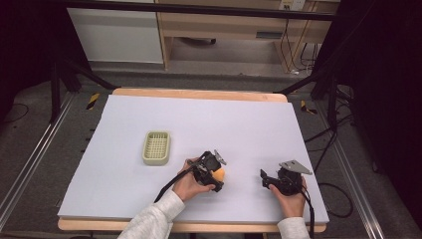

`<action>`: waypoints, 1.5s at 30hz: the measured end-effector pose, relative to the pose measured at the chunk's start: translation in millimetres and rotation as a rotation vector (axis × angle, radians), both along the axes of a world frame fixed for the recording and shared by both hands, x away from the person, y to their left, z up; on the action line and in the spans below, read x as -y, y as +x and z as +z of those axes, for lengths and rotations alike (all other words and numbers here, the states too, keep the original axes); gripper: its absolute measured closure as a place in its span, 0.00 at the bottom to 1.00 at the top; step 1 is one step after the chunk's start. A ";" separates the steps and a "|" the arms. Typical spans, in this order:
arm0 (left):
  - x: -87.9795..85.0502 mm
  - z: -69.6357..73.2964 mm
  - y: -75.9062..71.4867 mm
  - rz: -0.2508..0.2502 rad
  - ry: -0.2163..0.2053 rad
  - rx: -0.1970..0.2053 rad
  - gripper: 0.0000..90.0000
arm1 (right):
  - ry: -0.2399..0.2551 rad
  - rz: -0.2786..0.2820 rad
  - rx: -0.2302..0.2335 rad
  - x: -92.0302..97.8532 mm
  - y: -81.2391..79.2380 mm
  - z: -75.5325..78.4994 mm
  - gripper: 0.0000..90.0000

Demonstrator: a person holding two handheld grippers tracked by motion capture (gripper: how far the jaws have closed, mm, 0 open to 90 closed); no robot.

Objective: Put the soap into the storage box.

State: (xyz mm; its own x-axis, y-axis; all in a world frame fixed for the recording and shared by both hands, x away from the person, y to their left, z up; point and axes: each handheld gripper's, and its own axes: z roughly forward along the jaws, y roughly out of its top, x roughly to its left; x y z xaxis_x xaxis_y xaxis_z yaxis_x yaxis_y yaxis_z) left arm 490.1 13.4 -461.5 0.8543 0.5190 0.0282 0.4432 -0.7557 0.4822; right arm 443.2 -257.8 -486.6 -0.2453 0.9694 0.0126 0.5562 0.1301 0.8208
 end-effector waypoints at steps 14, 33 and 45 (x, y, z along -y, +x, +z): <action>-4.3 5.1 -1.0 0.009 -0.002 0.007 0.29 | 0.004 0.000 -0.001 0.2 0.0 0.1 0.18; -28.2 26.9 -4.7 0.039 -0.029 0.021 0.29 | 0.004 0.000 0.001 0.2 -0.1 0.1 0.18; -60.4 43.1 -6.0 0.108 -0.071 0.054 0.30 | 0.004 -0.002 0.001 0.2 -0.1 0.1 0.18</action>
State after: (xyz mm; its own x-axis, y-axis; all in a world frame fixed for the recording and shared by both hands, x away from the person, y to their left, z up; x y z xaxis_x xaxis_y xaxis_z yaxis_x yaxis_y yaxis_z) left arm 484.1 73.9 -418.4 0.7917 0.6101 0.0322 0.4920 -0.6679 0.5584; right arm 443.1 -258.0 -486.5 -0.2436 0.9697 0.0159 0.5555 0.1260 0.8219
